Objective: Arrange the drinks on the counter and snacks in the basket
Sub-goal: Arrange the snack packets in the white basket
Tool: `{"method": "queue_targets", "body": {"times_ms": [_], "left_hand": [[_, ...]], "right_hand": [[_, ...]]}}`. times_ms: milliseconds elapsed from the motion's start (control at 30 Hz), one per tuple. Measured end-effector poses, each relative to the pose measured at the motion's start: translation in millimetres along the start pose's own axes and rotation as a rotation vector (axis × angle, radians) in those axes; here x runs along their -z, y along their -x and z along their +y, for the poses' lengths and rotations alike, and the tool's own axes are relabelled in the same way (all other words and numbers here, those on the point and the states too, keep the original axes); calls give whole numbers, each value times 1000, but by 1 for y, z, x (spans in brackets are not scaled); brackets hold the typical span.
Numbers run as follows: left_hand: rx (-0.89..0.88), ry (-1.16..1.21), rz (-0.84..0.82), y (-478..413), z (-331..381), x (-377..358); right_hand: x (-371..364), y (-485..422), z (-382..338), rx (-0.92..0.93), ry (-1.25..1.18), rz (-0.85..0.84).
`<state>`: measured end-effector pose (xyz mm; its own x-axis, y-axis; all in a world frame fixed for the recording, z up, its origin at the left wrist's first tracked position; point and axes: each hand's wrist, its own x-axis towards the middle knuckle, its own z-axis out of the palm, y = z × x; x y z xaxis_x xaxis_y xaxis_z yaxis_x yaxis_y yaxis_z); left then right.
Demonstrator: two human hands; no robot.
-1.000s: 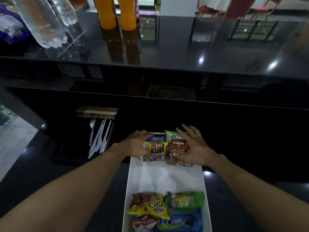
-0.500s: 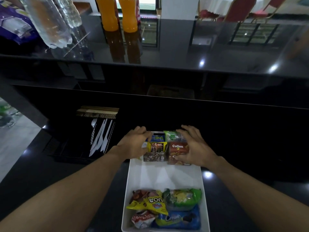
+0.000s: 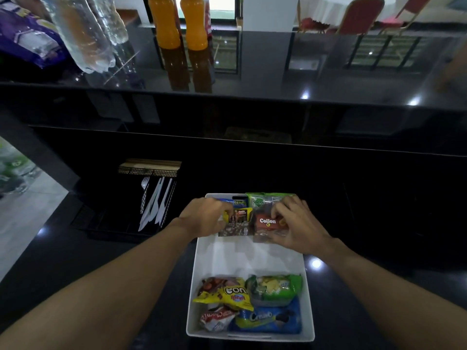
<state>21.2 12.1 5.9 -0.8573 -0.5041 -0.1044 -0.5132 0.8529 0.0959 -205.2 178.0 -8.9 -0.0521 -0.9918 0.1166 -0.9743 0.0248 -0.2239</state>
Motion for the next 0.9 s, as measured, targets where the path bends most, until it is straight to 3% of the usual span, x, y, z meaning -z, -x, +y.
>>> {"method": "queue_targets", "body": {"times_ms": [233,367,567,633,900], "left_hand": [[-18,102,-122,13,9,2],[-36,143,-137,20,12,-1],[-31,157,-310,32,20,-10],[-25,199,-371,35,22,-12],[59,256,-452,40,25,-15]], "right_hand": [[4,11,-10,189,-32,110],[10,21,-22,208,-48,-79],[-2,38,-32,106,-110,-651],[-10,46,-29,93,-99,-759],[-40,64,-32,239,62,-696]]}}
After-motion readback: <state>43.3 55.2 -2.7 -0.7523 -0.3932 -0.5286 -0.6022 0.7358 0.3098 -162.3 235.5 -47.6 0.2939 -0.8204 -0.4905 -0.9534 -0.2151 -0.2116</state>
